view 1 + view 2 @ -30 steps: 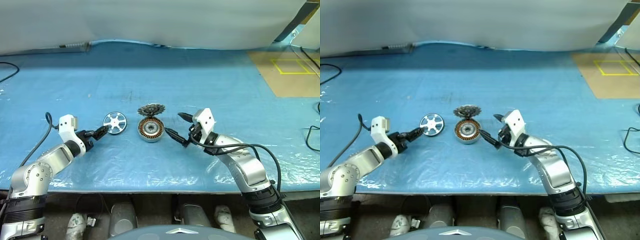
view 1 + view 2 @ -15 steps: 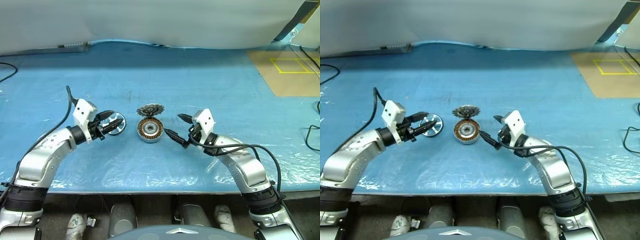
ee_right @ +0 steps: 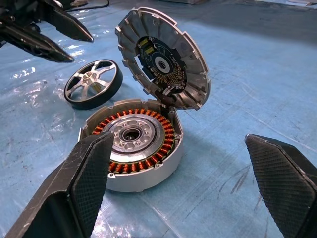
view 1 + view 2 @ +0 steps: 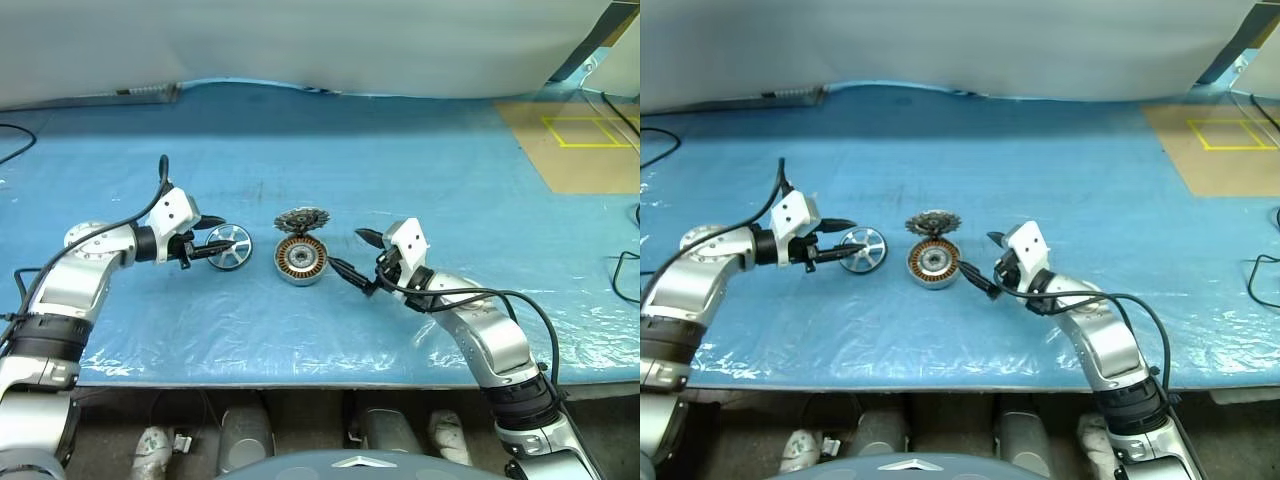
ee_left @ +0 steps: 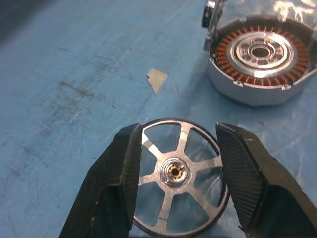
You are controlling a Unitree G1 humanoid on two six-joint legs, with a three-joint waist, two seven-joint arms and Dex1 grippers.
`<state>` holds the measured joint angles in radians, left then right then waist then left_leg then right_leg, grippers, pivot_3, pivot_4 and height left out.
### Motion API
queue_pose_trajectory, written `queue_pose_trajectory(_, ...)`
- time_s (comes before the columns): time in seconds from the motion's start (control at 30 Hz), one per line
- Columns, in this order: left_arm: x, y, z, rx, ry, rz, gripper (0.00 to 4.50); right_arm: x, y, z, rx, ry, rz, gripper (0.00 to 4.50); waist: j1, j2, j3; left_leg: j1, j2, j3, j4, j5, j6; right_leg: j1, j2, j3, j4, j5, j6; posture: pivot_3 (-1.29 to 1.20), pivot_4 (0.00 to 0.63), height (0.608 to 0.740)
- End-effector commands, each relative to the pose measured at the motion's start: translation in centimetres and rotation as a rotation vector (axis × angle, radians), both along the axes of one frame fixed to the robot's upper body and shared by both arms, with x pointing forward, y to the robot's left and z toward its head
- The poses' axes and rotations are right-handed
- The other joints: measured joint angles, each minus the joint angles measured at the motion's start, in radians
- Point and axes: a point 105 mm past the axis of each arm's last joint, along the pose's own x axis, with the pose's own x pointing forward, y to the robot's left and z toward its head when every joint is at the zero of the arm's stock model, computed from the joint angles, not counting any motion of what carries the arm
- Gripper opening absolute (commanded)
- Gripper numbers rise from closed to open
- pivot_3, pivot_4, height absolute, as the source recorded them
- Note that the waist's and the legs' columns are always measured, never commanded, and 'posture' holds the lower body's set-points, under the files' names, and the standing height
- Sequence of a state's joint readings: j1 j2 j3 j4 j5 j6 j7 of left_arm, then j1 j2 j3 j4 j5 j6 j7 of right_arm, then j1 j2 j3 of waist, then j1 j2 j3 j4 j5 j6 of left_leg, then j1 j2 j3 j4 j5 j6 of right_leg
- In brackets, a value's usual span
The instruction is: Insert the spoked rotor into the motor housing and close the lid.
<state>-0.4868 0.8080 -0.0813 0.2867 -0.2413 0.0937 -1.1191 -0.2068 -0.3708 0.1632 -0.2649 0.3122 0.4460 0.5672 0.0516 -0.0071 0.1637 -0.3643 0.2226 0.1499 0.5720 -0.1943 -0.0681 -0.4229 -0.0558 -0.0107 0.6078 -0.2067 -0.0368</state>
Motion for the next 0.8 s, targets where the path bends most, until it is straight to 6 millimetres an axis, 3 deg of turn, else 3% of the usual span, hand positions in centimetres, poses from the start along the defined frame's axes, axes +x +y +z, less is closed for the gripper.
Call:
queue_pose_trajectory(0.03,0.7,0.9,0.5,0.099,-0.019,-0.051,2.50,0.0,0.2,1.1,0.013,-0.045,0.001,4.50,0.001,0.000,0.000,0.000,0.000,0.000,0.000,0.000,0.000,0.000,0.000,0.000,0.000,0.000,0.000,0.00,0.150,0.740)
queue_pose_trajectory(0.37,2.3,0.8,-0.4,0.193,0.021,-0.144,2.50,0.1,0.1,1.1,0.020,-0.044,-0.022,4.50,0.006,0.000,0.000,0.000,0.000,0.000,0.000,0.000,0.000,0.000,0.000,0.000,0.000,0.000,-0.001,0.00,0.150,0.740)
queue_pose_trajectory(0.8,2.4,0.8,-1.7,0.238,0.072,-0.182,2.50,0.1,-0.1,0.8,0.023,-0.039,-0.044,4.50,0.021,0.000,0.000,0.000,0.000,0.000,0.000,0.000,0.000,0.000,0.000,0.000,0.000,0.000,-0.001,0.00,0.150,0.740)
